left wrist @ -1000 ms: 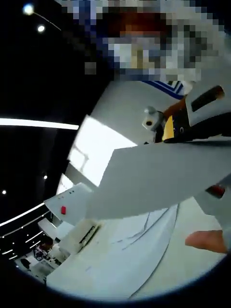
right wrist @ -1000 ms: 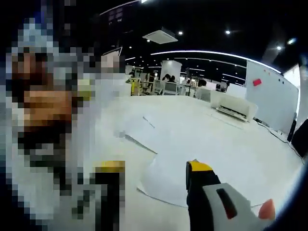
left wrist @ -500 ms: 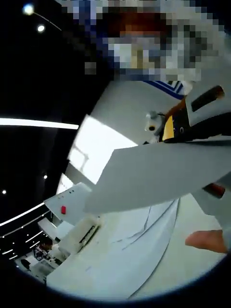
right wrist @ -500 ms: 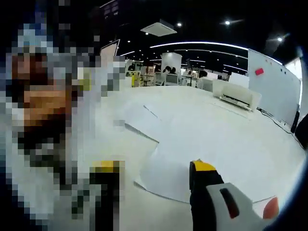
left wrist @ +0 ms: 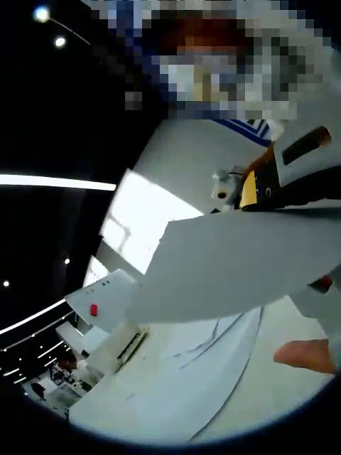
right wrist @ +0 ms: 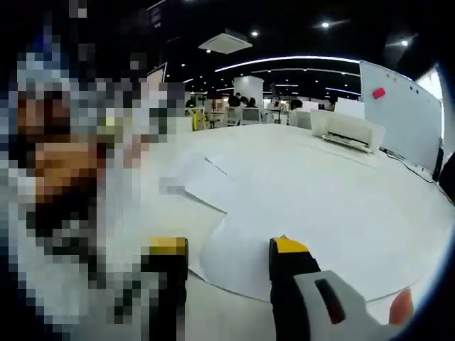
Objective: Organize the stack of printing papers by aligning and flattening the scattered papers on the table
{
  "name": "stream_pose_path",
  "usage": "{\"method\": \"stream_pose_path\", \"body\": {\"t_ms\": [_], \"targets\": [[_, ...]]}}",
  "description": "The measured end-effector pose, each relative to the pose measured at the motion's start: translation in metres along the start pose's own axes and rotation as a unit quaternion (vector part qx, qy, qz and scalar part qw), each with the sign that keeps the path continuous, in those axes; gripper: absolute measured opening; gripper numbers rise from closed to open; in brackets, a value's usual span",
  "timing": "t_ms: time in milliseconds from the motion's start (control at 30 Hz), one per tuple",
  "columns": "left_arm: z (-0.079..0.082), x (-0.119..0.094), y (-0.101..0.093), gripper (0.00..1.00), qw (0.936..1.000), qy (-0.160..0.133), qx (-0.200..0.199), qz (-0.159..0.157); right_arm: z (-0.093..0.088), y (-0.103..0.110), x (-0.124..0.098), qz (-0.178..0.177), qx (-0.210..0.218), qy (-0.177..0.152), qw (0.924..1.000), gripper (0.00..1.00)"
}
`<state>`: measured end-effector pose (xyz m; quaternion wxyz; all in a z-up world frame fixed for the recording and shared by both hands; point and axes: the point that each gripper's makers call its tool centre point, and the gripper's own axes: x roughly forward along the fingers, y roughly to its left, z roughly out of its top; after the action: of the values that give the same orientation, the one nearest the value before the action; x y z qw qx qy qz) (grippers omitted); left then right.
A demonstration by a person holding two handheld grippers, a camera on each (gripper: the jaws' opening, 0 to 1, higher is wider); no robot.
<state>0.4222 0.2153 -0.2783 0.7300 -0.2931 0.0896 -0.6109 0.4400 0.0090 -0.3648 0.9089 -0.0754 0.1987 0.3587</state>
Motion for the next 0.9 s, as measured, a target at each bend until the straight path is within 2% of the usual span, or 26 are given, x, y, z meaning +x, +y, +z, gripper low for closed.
{"method": "stream_pose_path", "body": {"t_ms": [100,233,433,600,767,900], "targets": [[0.0,0.0,0.0,0.06,1.0,0.0,0.0,0.001,0.0,0.0,0.001,-0.001,0.0,-0.001,1.0,0.42],[-0.001,0.0,-0.001,0.06,1.0,0.0,0.0,0.001,-0.003,0.014,-0.005,0.007,-0.017,0.009,0.9998,0.41],[0.0,0.0,-0.001,0.06,1.0,0.0,0.001,0.0,-0.002,0.026,-0.013,0.009,-0.021,-0.006,0.9997,0.44],[0.001,-0.001,0.0,0.06,1.0,-0.002,0.001,-0.002,-0.002,0.032,-0.016,0.011,-0.035,-0.004,0.9993,0.44],[0.002,-0.001,0.001,0.06,1.0,-0.003,0.002,0.0,-0.002,0.03,-0.013,0.009,-0.032,-0.003,0.9994,0.45],[0.003,-0.002,0.002,0.06,1.0,-0.003,0.004,0.001,-0.004,0.017,-0.003,-0.007,-0.013,-0.002,0.9999,0.48]]}}
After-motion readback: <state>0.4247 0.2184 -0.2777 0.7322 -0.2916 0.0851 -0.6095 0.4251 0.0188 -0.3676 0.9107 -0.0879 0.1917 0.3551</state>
